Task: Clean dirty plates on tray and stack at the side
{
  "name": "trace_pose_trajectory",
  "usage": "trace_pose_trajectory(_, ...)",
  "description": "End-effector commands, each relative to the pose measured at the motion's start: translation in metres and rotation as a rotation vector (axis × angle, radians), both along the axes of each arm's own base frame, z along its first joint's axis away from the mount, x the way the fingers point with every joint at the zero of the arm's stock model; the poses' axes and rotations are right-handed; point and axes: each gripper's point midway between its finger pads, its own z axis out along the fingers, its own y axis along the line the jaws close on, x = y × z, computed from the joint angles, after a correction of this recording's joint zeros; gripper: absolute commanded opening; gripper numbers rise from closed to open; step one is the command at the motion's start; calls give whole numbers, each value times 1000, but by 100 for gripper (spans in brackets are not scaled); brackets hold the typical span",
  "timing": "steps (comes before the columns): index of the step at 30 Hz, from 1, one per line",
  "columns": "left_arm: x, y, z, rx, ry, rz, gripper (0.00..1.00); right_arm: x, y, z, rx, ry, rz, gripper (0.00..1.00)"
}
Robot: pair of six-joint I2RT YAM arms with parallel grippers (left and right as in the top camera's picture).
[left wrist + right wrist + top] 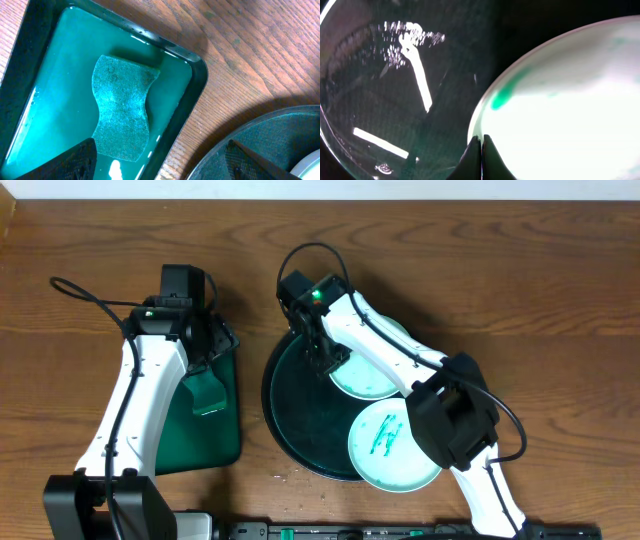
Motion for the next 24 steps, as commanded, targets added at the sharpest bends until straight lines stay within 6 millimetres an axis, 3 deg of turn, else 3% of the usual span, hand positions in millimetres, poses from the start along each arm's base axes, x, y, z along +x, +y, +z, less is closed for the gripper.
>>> trace_pose_trajectory(1, 3, 2, 5, 3, -14, -1, 82, 10, -2, 9, -16, -51, -51, 1)
trace_pose_trajectory(2, 3, 2, 5, 3, -14, -1, 82, 11, -4, 9, -17, -51, -69, 1)
trace_pose_trajectory(4, 3, 2, 5, 3, -14, -1, 82, 14, -10, 9, -26, -53, -112, 28)
trace_pose_trajectory(11, 3, 2, 5, 3, -14, -1, 82, 40, -61, 10, -81, -51, -288, 36)
trace_pose_trajectory(19, 5, 2, 6, 3, -22, -1, 82, 57, -127, 11, -127, 5, -481, 25)
trace_pose_trajectory(24, 6, 2, 6, 3, -28, -1, 82, 62, -145, 11, -133, 19, -493, 22)
